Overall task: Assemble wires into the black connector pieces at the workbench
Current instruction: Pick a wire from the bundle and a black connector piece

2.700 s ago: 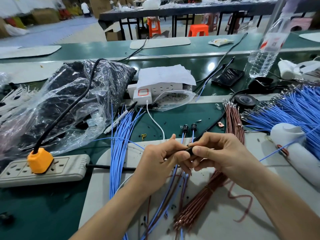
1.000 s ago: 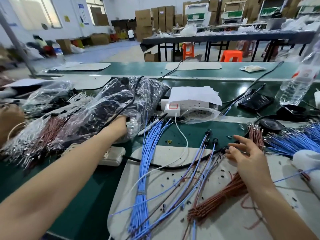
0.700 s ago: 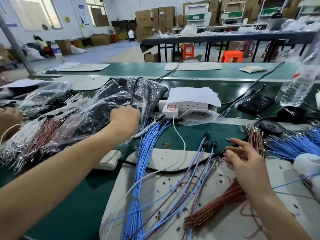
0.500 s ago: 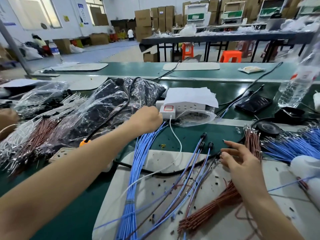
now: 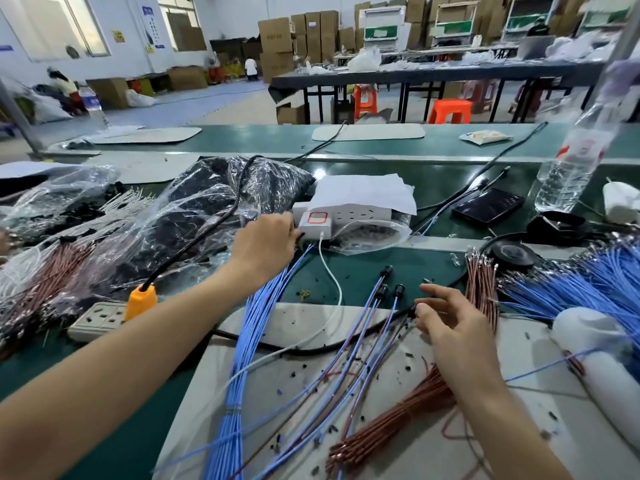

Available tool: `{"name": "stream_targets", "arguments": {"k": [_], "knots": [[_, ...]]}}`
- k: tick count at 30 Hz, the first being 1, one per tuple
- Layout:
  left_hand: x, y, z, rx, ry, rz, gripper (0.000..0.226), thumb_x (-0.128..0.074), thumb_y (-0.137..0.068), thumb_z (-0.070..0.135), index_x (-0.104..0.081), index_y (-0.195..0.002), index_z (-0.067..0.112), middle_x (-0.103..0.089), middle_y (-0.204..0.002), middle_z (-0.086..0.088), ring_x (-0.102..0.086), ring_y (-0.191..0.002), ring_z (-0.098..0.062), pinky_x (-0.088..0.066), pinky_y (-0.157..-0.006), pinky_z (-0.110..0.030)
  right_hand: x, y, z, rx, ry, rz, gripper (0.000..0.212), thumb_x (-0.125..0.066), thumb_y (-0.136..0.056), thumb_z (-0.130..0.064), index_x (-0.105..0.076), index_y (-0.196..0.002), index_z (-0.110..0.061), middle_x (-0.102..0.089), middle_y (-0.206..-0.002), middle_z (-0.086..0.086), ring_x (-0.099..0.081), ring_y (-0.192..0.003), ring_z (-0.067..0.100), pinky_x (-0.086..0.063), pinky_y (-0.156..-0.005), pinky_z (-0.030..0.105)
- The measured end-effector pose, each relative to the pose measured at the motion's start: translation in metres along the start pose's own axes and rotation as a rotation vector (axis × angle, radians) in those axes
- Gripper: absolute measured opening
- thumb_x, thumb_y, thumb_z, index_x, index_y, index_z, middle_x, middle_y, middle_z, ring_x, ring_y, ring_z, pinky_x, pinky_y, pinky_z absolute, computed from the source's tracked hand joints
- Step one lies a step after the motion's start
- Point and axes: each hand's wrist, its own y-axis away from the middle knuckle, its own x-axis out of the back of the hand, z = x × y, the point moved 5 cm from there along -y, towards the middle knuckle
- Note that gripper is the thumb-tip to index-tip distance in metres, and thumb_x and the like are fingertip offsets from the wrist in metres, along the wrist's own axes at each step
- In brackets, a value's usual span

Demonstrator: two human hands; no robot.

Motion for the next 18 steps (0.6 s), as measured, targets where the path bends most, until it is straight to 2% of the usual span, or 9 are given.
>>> {"name": "stream_targets", "arguments": {"k": [3,4,6,8,11,13,14,16,18], "knots": [[0.04,-0.002,0.024,-0.051,0.298,0.151,0.017,-0.051,-0.098,0.019,-0.055,-0.087,0.007,-0.054,-0.066,0.003,-0.053,-0.055,-0.008,-0.039,-0.053,-0.012,-0.004,0.005,-0.013,0.094,-0.013,-0.046,0.013,-0.068,-0.086,-0.021,-0.069,-0.087,-0.035,-0.071,-0.073,-0.005,-0.064,-0.065,0.003,-0.05,-0.059,0.017],[0.053,-0.004,0.039,-0.073,0.38,0.177,0.015,-0.052,-0.098,0.018,-0.055,-0.086,0.009,-0.051,-0.063,0.008,-0.049,-0.054,-0.001,-0.038,-0.052,-0.007,-0.007,0.008,-0.018,0.104,-0.061,-0.103,0.007,-0.07,-0.081,-0.029,-0.071,-0.087,-0.034,-0.071,-0.071,-0.001,-0.061,-0.058,0.004,-0.047,-0.053,0.015],[0.072,-0.008,0.074,-0.119,0.528,0.161,0.013,-0.054,-0.097,0.018,-0.053,-0.085,0.012,-0.05,-0.064,0.012,-0.052,-0.051,0.001,-0.037,-0.049,-0.006,-0.019,0.014,-0.021,0.074,-0.19,-0.291,0.029,-0.071,-0.069,-0.044,-0.074,-0.095,-0.03,-0.07,-0.073,0.014,-0.056,-0.054,0.013,-0.043,-0.047,0.019],[0.084,-0.014,0.112,-0.165,0.74,0.11,0.015,-0.054,-0.097,0.015,-0.053,-0.085,0.007,-0.051,-0.064,0.004,-0.058,-0.042,-0.007,-0.038,-0.04,-0.011,-0.034,0.023,-0.022,0.017,-0.27,-0.482,0.046,-0.07,-0.066,-0.049,-0.073,-0.105,-0.026,-0.069,-0.081,0.019,-0.055,-0.056,0.019,-0.043,-0.048,0.02],[0.092,-0.014,0.161,-0.224,0.99,0.063,0.015,-0.055,-0.096,0.008,-0.053,-0.082,0.003,-0.047,-0.064,0.0,-0.053,-0.04,-0.009,-0.051,-0.04,-0.022,-0.046,0.03,-0.023,-0.015,-0.27,-0.56,0.038,-0.066,-0.07,-0.035,-0.069,-0.106,-0.022,-0.072,-0.086,0.009,-0.061,-0.06,0.017,-0.051,-0.054,0.021],[0.085,-0.008,0.186,-0.276,1.03,0.014,0.014,-0.055,-0.095,0.007,-0.057,-0.085,-0.002,-0.048,-0.065,-0.001,-0.049,-0.044,-0.012,-0.056,-0.046,-0.033,-0.046,0.028,-0.022,-0.024,-0.258,-0.53,0.032,-0.061,-0.076,-0.026,-0.07,-0.105,-0.015,-0.072,-0.083,0.006,-0.062,-0.06,0.013,-0.051,-0.056,0.02],[0.079,-0.002,0.194,-0.311,1.02,-0.017,0.013,-0.055,-0.095,0.006,-0.06,-0.089,-0.004,-0.048,-0.065,0.0,-0.048,-0.046,-0.012,-0.057,-0.049,-0.033,-0.045,0.028,-0.021,-0.036,-0.266,-0.519,0.028,-0.058,-0.079,-0.023,-0.071,-0.101,-0.011,-0.071,-0.08,0.007,-0.061,-0.06,0.013,-0.05,-0.055,0.02],[0.067,0.011,0.197,-0.387,0.953,-0.056,0.013,-0.055,-0.095,0.007,-0.064,-0.097,-0.003,-0.051,-0.066,0.003,-0.048,-0.047,-0.001,-0.052,-0.051,-0.022,-0.045,0.028,-0.021,-0.059,-0.281,-0.513,0.021,-0.053,-0.088,-0.015,-0.072,-0.09,-0.005,-0.068,-0.073,0.006,-0.061,-0.057,0.015,-0.049,-0.052,0.021],[0.055,0.027,0.181,-0.416,0.882,-0.079,0.015,-0.054,-0.095,0.006,-0.065,-0.103,0.0,-0.052,-0.065,0.007,-0.046,-0.046,0.005,-0.038,-0.049,-0.01,-0.045,0.028,-0.018,-0.107,-0.318,-0.499,0.024,-0.049,-0.095,-0.009,-0.068,-0.085,0.0,-0.067,-0.071,0.008,-0.061,-0.055,0.018,-0.049,-0.051,0.022]]}}
